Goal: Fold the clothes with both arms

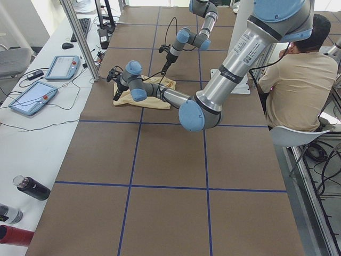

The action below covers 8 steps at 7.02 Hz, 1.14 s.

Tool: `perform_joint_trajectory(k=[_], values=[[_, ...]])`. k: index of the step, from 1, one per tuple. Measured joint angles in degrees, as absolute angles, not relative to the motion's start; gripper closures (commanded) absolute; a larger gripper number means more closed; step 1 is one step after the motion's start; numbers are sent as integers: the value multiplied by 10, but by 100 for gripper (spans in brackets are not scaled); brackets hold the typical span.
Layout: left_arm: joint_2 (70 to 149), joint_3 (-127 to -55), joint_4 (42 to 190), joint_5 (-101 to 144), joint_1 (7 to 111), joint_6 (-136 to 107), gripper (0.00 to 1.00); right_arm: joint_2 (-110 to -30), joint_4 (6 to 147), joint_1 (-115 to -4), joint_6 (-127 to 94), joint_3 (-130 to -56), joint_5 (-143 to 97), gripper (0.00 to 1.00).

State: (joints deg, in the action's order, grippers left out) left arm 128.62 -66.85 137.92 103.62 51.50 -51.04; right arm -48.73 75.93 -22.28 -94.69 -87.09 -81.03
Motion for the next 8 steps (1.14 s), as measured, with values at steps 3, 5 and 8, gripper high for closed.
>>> perform_joint_trajectory(k=[3,5,8], values=[[1286,-669,1380,1036,515,-511,0,-476,762,-216,-950,-851,-805,45],[1283,-669,1380,1035,515,-511,0,-476,763,-211,-947,-846,-802,55],[1282,-670,1380,1035,514,-511,0,-475,763,-209,-946,-845,-801,100]])
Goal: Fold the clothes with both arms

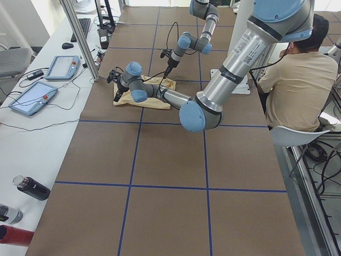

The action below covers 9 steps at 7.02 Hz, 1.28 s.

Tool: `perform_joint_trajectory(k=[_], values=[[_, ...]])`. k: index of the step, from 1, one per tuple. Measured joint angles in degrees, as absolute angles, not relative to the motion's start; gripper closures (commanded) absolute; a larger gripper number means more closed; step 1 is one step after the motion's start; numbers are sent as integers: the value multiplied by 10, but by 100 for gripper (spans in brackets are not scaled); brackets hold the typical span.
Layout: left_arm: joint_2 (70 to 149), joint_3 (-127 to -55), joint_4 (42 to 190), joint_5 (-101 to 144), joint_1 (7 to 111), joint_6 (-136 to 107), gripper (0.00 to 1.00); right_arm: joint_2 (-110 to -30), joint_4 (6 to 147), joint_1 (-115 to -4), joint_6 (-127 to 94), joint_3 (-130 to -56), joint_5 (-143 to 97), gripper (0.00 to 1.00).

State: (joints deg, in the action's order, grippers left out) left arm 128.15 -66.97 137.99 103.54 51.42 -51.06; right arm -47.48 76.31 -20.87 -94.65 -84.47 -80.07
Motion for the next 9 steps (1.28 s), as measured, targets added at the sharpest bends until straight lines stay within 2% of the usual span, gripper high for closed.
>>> perform_joint_trajectory(k=[5,9], values=[[1281,-674,1380,1036,514,-513,0,-488,763,-210,-938,-860,-802,100],[1274,-695,1377,1036,514,-517,0,-627,765,-177,-933,-1032,-799,100]])
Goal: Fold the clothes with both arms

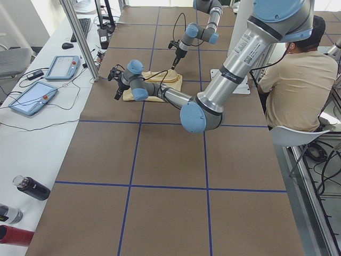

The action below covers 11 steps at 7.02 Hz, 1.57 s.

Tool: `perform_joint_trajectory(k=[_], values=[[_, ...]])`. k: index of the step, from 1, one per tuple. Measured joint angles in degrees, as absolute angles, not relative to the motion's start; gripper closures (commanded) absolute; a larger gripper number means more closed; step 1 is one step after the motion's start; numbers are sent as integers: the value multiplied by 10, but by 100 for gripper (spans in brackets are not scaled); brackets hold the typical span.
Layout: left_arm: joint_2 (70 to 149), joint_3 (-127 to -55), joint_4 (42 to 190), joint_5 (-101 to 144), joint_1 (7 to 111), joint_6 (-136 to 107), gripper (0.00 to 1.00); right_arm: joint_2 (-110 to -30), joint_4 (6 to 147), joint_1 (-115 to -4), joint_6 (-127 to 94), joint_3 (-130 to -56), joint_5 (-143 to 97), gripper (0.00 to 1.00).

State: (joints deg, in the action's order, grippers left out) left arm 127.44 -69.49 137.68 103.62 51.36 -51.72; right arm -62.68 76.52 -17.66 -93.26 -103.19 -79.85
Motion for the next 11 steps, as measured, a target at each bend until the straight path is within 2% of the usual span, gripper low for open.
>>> perform_joint_trajectory(k=[3,4,7,9,11], values=[[1271,-700,1376,1036,513,-518,0,-671,765,-150,-925,-1079,-783,100],[1270,-702,1376,1036,513,-518,0,-673,765,-150,-908,-1081,-783,2],[1266,-707,1376,1037,513,-518,0,-658,779,-161,-858,-1077,-783,0],[1262,-710,1376,1042,513,-516,0,-581,876,-169,-832,-1060,-783,0],[1242,-725,1377,1070,513,-510,0,-490,931,-173,-814,-982,-782,0]])
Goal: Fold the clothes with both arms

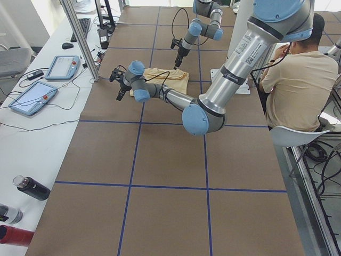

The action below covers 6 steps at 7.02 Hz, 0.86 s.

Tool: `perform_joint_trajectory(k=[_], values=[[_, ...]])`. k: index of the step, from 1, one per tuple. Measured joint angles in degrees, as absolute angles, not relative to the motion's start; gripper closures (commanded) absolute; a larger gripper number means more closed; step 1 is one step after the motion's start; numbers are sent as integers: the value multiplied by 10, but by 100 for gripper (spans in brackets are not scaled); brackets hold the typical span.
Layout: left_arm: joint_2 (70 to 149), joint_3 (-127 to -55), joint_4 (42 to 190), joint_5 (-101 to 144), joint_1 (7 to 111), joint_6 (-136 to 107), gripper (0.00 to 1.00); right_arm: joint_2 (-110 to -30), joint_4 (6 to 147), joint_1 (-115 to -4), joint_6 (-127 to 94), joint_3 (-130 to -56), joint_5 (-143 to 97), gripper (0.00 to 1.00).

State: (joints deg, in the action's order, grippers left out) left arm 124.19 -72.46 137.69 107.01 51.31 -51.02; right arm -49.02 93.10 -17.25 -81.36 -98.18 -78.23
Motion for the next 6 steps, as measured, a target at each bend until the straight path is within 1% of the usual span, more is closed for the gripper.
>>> perform_joint_trajectory(k=[1,2,4,6], values=[[1230,-736,1377,1081,513,-509,0,-449,951,-173,-805,-931,-783,0],[1223,-742,1377,1085,513,-509,0,-421,978,-174,-788,-896,-786,0],[1220,-745,1378,1087,513,-509,0,-402,1013,-174,-738,-868,-793,0],[1220,-745,1378,1087,513,-509,0,-398,1041,-174,-707,-856,-796,0]])
